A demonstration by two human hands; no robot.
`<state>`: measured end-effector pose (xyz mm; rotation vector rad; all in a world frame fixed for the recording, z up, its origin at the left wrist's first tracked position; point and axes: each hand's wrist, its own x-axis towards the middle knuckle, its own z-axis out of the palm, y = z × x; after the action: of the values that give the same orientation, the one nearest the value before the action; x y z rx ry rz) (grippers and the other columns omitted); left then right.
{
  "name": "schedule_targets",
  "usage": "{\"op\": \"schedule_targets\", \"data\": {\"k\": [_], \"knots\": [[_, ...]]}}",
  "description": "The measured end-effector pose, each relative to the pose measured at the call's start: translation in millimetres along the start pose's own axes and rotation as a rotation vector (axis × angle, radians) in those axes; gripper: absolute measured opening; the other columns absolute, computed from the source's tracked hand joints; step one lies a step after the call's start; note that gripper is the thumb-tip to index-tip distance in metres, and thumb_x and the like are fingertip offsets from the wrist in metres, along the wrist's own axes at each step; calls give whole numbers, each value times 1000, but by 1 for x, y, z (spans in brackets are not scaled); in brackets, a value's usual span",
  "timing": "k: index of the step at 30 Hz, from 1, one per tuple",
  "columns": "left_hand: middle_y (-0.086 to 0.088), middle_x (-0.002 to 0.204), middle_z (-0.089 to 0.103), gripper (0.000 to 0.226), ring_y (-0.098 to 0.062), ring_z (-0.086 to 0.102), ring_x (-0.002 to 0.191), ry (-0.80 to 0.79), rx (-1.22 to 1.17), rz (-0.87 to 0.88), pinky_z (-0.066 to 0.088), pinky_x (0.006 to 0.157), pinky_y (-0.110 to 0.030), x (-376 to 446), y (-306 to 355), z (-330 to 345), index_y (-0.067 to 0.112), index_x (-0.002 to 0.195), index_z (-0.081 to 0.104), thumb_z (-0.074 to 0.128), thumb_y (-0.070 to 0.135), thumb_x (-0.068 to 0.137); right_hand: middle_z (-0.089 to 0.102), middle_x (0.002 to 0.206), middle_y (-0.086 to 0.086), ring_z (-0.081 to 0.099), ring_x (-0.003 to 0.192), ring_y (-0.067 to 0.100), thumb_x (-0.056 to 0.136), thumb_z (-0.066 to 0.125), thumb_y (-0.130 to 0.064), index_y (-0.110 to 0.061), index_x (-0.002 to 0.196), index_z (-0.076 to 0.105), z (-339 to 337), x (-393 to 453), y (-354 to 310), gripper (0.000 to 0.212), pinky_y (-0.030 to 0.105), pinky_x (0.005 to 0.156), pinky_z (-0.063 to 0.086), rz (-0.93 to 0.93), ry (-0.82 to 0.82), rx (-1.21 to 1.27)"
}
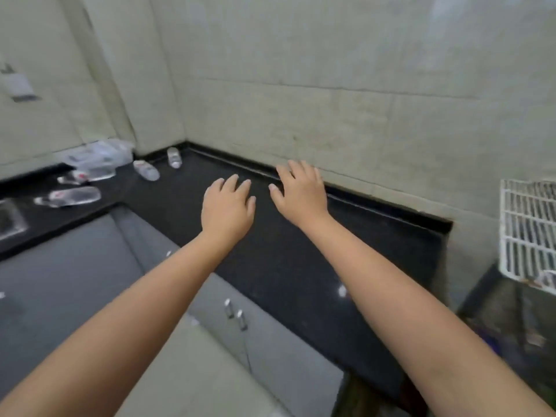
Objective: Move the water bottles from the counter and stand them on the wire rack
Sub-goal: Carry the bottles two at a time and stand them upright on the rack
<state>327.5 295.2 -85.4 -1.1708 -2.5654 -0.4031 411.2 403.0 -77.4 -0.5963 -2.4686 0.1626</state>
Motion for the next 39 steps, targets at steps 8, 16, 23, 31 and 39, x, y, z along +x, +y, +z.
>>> {"op": "schedule_targets", "data": {"k": [8,16,23,31,39], "knots": [[-5,155,22,48,-30,13,144,-139,81,-340,17,116,-41,-16,-185,25,21,145,25,31,32,99,66,113,25,60,107,44,75,68,-21,-1,107,66,142,54,-141,38,58,91,45,-192,-177,83],[-3,157,16,49,-28,7,146,-199,102,-580,13,118,-39,27,-336,70,21,147,19,28,32,100,47,138,21,38,132,36,91,52,-21,-3,129,50,284,146,-208,42,47,111,27,-212,-308,232],[-3,157,15,49,-28,5,146,-269,153,-729,11,118,-40,109,-474,88,21,147,19,28,31,100,39,145,14,31,137,28,95,42,-28,-9,136,41,394,262,-245,45,43,113,23,-220,-436,178],[-6,155,22,49,-31,13,144,-234,95,-834,14,120,-38,166,-606,132,19,146,24,32,30,99,38,146,13,30,137,29,94,43,-28,-9,136,40,509,350,-334,46,44,113,24,-334,-565,162],[-4,155,23,49,-29,15,144,-236,54,-738,16,119,-38,257,-757,178,19,145,25,30,33,99,35,149,13,27,140,29,94,43,-26,-10,138,38,617,450,-419,47,43,114,22,-276,-603,122]]}}
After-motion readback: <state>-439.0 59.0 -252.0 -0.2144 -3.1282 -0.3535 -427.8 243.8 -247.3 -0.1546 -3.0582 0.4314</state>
